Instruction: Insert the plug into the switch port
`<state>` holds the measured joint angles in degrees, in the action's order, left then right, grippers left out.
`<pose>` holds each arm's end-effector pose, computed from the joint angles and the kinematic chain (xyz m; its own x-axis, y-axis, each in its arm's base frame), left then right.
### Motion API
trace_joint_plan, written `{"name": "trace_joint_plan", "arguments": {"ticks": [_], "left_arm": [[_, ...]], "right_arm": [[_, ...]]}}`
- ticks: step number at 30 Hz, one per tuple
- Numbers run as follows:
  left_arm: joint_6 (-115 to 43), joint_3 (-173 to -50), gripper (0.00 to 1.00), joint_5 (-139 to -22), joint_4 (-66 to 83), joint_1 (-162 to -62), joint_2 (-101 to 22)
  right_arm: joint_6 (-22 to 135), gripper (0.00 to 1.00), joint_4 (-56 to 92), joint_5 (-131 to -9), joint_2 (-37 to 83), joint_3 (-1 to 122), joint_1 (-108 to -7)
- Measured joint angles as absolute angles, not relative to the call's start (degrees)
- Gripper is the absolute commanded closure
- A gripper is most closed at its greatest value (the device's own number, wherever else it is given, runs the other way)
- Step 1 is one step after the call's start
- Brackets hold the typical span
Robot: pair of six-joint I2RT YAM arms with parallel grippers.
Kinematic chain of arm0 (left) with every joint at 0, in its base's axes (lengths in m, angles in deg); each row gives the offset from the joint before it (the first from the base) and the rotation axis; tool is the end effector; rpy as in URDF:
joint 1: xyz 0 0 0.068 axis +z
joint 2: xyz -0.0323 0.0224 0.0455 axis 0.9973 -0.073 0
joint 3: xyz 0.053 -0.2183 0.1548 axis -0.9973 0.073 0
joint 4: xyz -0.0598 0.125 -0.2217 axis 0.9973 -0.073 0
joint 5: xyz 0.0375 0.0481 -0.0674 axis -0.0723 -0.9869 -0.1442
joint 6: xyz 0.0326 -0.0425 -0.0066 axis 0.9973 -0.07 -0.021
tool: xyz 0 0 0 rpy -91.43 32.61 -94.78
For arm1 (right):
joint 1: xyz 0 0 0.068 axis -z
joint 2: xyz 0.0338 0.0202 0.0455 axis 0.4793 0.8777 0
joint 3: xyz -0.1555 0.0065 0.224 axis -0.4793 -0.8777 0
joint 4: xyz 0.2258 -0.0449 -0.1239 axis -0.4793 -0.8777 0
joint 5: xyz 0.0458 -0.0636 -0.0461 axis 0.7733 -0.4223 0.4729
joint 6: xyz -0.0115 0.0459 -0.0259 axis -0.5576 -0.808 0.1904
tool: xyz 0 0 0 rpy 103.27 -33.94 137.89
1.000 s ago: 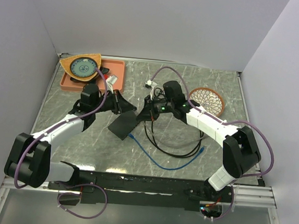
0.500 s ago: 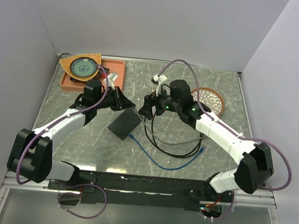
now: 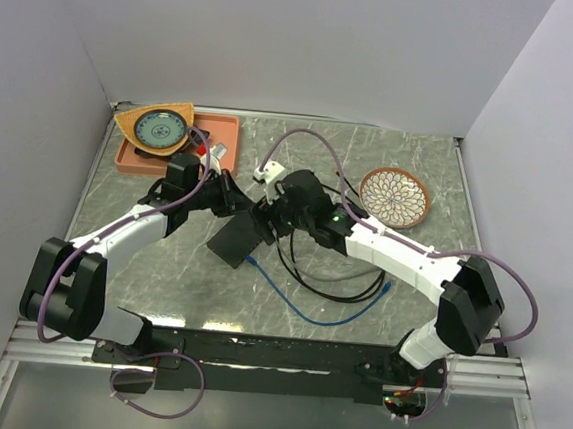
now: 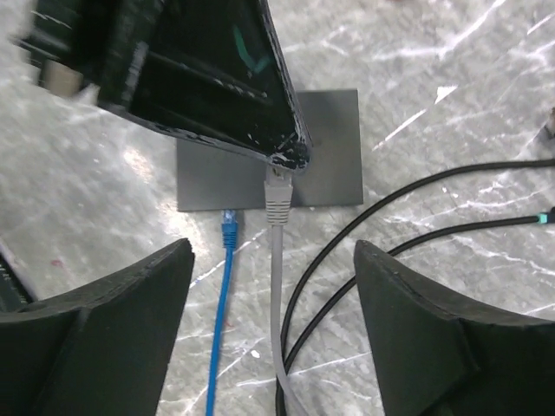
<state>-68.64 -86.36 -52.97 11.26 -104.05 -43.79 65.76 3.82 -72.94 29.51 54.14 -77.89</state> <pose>0.2805 -0.1144 0.2432 -0.8382 -0.3203 -0.4414 0.2228 0.5376 -0.8132 0.2273 0.2683 0.2959 -0.3263 -0.4400 -0.8366 -0.8125 0.5829 0.0103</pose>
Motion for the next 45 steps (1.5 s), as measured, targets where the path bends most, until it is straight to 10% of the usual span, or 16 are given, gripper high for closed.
{"name": "trace_joint_plan", "arguments": {"ticks": [5, 25, 35, 38, 42, 45], "left_arm": [[-68.61, -86.43, 0.99, -53.08, 11.24, -104.05, -43.86], [-68.61, -86.45, 0.99, -53.08, 11.22, -104.05, -43.90], [-68.57, -86.45, 0.99, -53.47, 11.13, -104.01, -43.90], [-68.59, -86.45, 0.91, -53.65, 11.11, -104.01, -43.88], [-68.72, -86.45, 0.51, -54.04, 11.00, -104.01, -43.88], [-68.16, -86.45, 0.40, -54.63, 10.01, -104.01, -43.66]], "right_arm": [[65.87, 0.51, 3.87, -73.45, 31.02, 54.14, -77.89], [64.39, 0.64, 5.57, -73.34, 34.64, 54.14, -78.00], [62.84, 1.00, 5.75, -74.17, 35.19, 54.14, -78.33], [62.35, 1.00, 5.77, -74.76, 35.19, 54.14, -78.37], [62.22, 1.00, 5.79, -75.04, 35.19, 54.14, -78.37], [62.25, 1.00, 5.77, -75.68, 35.19, 54.12, -78.37]]}}
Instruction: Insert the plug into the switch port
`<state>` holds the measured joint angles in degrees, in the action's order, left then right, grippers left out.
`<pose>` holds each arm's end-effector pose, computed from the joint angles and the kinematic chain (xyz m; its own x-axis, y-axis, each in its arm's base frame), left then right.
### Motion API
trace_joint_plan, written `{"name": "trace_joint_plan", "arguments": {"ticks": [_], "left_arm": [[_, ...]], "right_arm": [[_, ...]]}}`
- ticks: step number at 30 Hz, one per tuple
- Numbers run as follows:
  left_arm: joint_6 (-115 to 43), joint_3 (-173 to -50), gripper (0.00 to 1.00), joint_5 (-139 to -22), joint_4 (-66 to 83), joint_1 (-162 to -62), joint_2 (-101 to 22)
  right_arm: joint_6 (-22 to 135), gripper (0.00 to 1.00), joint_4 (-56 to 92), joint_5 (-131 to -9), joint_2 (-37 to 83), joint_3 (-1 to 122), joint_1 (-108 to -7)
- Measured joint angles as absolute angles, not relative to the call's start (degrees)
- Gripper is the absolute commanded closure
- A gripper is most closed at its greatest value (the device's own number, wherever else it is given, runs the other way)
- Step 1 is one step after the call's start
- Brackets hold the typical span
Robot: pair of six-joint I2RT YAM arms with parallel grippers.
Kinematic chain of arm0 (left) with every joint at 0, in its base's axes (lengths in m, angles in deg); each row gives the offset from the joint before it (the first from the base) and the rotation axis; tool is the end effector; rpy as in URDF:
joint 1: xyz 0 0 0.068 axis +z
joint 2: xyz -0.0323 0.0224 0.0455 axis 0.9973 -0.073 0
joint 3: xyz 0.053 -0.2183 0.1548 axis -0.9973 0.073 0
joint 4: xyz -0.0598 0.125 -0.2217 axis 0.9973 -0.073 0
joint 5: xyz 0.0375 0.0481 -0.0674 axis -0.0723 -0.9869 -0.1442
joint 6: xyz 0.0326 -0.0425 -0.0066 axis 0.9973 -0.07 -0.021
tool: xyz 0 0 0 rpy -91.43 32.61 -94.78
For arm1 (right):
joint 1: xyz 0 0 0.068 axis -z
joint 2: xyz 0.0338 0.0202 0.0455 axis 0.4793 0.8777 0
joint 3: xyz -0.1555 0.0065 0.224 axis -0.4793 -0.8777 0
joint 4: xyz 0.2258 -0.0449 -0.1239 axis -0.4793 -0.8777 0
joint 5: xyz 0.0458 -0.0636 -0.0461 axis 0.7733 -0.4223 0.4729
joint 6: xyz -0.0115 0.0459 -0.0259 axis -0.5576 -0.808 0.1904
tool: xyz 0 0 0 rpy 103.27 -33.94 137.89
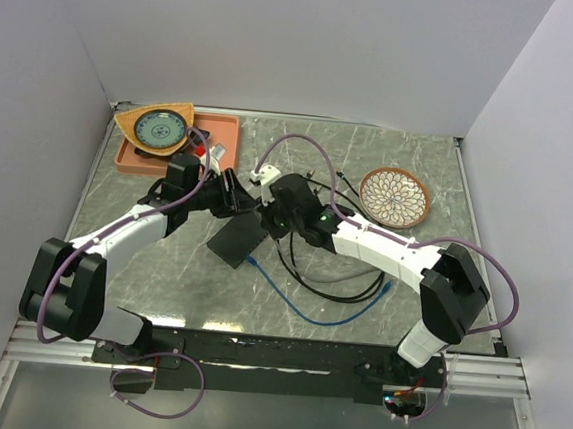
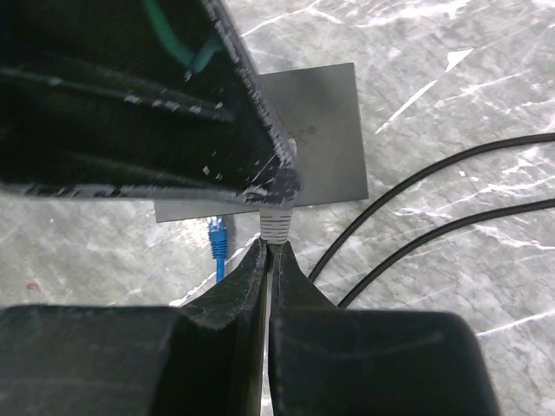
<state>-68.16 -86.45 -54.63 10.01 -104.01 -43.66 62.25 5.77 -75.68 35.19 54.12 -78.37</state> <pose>0.2802 -0.1132 0.2421 -0.8336 -0.3293 -0.4435 0.2051 0.5610 -0.8020 0.2385 0.2835 0.2649 -0.4061 -0.4467 -0.7972 -0.7708 0.6361 0.0362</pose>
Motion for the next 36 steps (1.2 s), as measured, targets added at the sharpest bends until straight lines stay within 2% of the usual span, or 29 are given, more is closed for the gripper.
{"name": "trace_joint_plan", "arguments": {"ticks": [3, 6, 21, 36], "left_arm": [[-67.78, -86.69, 0.31, -55.77, 8.48, -104.01, -43.55], [-67.17, -87.79, 0.29, -56.45, 7.24, -103.70, -43.57], [-62.93, -91.61, 0.30, -62.43, 1.40, -100.07, -44.27], [-59.35, -90.82, 0.32, -66.28, 0.03, -96.71, -52.97]], "right_arm": [[62.31, 1.00, 5.79, -76.66, 35.17, 53.99, -78.37], [62.49, 1.00, 6.14, -77.07, 35.02, 52.79, -78.37], [64.76, 1.00, 5.57, -78.08, 33.84, 45.95, -78.37], [67.45, 1.00, 5.68, -74.45, 36.04, 44.70, -79.51]]}}
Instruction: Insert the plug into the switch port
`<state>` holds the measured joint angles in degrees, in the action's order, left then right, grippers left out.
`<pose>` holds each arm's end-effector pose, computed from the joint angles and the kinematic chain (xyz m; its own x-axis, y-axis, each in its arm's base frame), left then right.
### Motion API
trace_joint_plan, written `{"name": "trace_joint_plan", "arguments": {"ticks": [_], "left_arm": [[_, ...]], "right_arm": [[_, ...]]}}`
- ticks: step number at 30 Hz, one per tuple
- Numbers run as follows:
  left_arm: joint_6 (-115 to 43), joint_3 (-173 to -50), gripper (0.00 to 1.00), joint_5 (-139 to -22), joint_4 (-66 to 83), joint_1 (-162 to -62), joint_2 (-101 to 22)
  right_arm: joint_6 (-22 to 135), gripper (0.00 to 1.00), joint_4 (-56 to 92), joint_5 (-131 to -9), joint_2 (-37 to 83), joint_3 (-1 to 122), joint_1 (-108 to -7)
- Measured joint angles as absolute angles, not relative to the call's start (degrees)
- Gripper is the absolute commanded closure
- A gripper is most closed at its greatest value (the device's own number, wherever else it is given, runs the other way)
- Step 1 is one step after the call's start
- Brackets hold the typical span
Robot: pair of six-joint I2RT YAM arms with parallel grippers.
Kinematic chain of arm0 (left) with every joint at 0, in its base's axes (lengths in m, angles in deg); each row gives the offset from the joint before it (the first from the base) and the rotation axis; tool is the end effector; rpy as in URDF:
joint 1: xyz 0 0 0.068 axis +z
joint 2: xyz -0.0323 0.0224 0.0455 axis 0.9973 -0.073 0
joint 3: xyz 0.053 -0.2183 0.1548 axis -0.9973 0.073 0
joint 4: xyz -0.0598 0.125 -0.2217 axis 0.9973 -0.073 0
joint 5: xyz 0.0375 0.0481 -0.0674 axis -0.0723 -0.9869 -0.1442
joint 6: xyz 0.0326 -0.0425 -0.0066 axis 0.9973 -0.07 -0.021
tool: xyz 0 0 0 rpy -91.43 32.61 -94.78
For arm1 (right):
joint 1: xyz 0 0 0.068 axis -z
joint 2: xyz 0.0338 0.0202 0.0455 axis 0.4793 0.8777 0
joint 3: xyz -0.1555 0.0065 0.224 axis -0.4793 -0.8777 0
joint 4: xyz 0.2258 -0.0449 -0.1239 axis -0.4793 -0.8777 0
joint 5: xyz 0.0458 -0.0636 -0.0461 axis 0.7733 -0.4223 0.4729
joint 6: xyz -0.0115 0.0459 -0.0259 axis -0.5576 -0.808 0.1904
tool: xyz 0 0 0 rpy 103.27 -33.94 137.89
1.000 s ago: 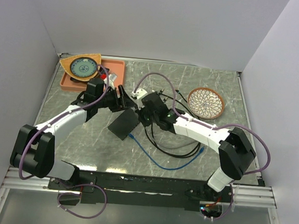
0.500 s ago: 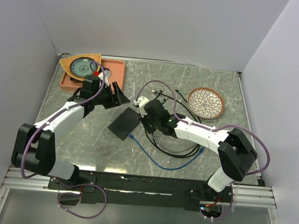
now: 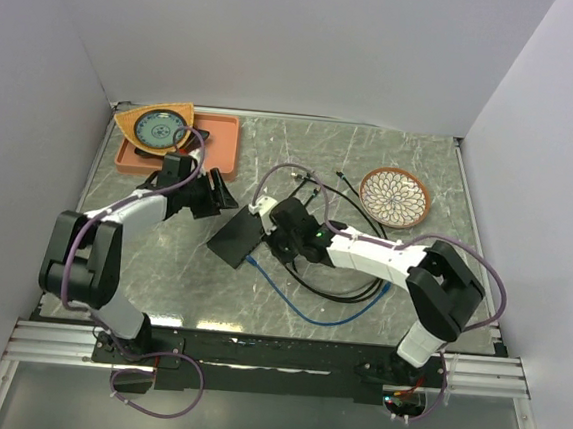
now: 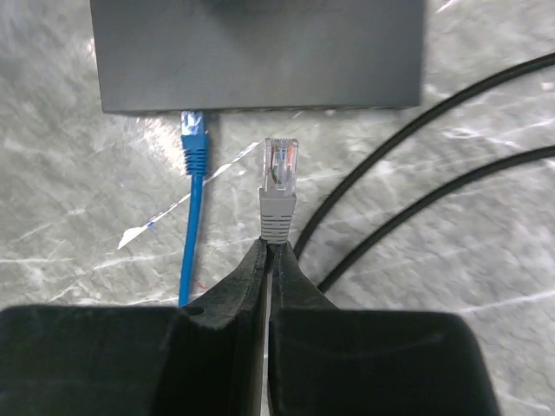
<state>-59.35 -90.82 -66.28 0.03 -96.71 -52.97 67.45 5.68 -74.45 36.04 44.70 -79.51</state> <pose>0.3145 -0.0745 0.2021 -0.8127 -0.3835 -0.4387 -0.0252 0.7754 -0.6310 0.2186 0.2719 0.2066 -0.4082 -0.6119 -0.6775 -0.8279 0.5608 -0.0077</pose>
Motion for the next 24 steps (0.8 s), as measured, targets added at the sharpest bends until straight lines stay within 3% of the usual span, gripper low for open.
{"name": "trace_joint_plan", "arguments": {"ticks": [24], "left_arm": [[-58.41, -90.39, 0.44, -63.26, 2.80, -96.23, -62.98]], "right_arm": [[69.33, 1.00, 4.85, -70.63, 46.32, 47.50, -81.39]]}}
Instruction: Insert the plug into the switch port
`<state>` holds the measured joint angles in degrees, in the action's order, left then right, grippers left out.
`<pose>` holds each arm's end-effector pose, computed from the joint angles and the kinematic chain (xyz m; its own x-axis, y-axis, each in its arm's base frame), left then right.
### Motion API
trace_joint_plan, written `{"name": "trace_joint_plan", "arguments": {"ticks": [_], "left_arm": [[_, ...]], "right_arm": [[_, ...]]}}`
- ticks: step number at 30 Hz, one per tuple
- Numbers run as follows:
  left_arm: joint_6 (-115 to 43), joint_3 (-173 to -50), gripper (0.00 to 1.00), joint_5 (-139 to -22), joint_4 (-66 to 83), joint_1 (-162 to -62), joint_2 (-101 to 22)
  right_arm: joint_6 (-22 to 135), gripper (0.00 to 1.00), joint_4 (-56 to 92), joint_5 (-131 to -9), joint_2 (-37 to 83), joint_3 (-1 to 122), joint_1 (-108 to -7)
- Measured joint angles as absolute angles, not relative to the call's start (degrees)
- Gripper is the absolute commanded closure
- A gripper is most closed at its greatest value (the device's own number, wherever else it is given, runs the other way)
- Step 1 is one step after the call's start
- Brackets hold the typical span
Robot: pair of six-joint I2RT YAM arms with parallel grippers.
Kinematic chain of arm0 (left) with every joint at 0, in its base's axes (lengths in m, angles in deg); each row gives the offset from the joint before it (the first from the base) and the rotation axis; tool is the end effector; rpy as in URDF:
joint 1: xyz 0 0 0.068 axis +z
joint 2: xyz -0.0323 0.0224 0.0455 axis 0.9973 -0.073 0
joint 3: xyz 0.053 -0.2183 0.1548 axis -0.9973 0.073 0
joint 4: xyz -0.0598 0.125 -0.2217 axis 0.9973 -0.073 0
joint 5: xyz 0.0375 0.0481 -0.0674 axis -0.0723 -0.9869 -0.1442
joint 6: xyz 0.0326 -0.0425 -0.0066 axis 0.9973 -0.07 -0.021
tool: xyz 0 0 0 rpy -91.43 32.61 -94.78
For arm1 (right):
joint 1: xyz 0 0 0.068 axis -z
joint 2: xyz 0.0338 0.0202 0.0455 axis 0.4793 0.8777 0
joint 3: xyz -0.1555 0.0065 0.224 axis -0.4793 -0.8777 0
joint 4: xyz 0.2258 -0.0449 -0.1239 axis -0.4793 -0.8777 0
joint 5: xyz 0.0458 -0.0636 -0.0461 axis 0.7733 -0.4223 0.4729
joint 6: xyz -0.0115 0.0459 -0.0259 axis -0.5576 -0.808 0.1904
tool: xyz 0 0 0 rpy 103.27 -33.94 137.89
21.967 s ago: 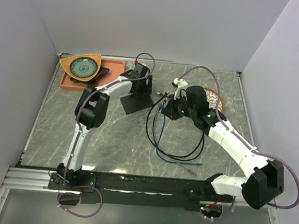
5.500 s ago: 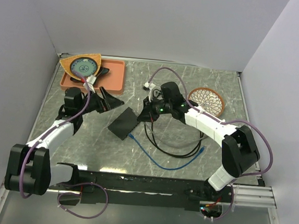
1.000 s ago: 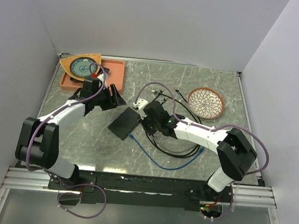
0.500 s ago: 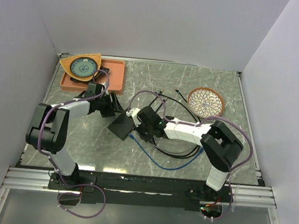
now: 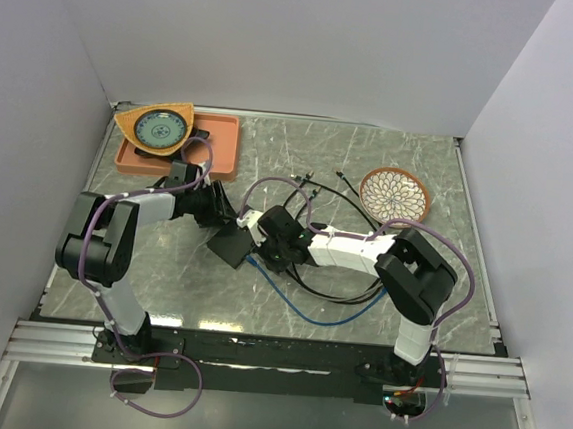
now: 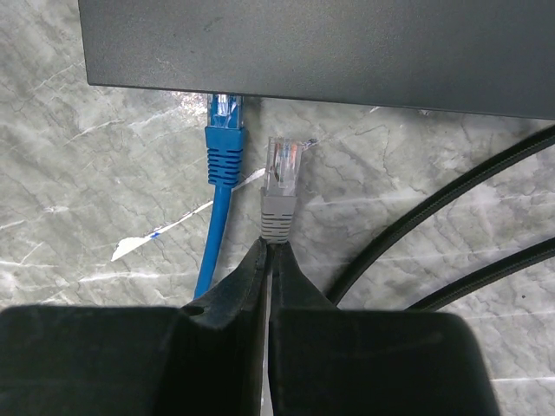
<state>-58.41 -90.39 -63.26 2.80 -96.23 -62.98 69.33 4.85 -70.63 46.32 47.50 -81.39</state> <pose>0.3273 -0.0758 0.1498 -0.8767 -0.3530 -0.3267 -0.0777 0.7743 -0.6281 0.2200 0.2966 0.1594 -0.4127 -0.7105 -0.5700 -0.8780 0.4770 0.0411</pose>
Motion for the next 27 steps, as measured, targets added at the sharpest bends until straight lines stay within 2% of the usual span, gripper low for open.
{"name": "trace_joint_plan", "arguments": {"ticks": [27], "left_arm": [[-58.06, -90.39, 0.48, -62.04, 3.19, -96.25, -63.40]], "right_arm": [[66.64, 1.00, 2.62, -71.13, 49.70, 52.00, -81.26]]}}
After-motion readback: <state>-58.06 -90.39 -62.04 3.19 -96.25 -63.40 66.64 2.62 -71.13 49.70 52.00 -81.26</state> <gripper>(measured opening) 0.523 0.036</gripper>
